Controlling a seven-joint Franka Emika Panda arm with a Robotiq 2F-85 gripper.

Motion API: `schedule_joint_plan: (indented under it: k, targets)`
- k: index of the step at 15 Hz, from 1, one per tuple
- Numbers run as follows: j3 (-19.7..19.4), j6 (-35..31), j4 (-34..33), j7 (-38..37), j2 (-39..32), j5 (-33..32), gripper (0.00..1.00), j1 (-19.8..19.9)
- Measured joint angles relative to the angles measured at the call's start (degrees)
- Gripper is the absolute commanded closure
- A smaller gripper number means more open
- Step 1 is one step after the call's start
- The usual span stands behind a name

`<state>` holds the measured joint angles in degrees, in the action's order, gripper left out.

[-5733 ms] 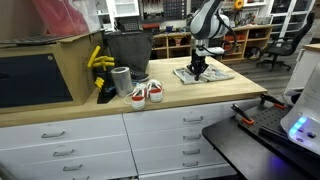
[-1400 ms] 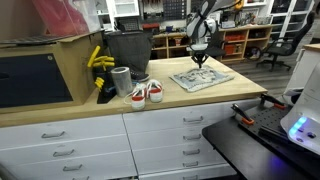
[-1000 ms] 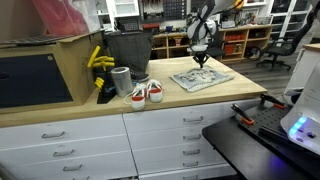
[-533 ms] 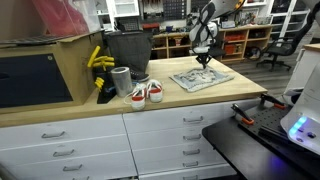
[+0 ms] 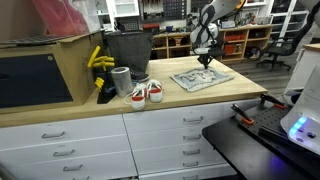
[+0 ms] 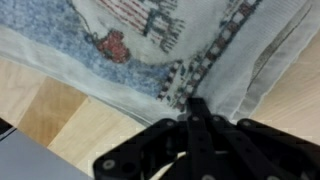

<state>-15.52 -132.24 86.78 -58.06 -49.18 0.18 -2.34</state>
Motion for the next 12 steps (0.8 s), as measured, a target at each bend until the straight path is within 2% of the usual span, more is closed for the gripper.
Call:
schedule_joint_plan:
  k: [9,10,11,12]
  targets:
    - [-1.45,-1.26,-2.40,-3.03,-1.48,-0.26,1.00,0.55]
    - [-1.45,-1.26,-2.63,-3.03,-1.45,-0.24,0.74,0.63]
    - [-1.42,-1.26,-2.97,-3.03,-1.37,-0.19,0.73,0.78]
    - [-1.36,-1.21,-3.33,-3.03,-1.21,-0.05,0.66,1.03]
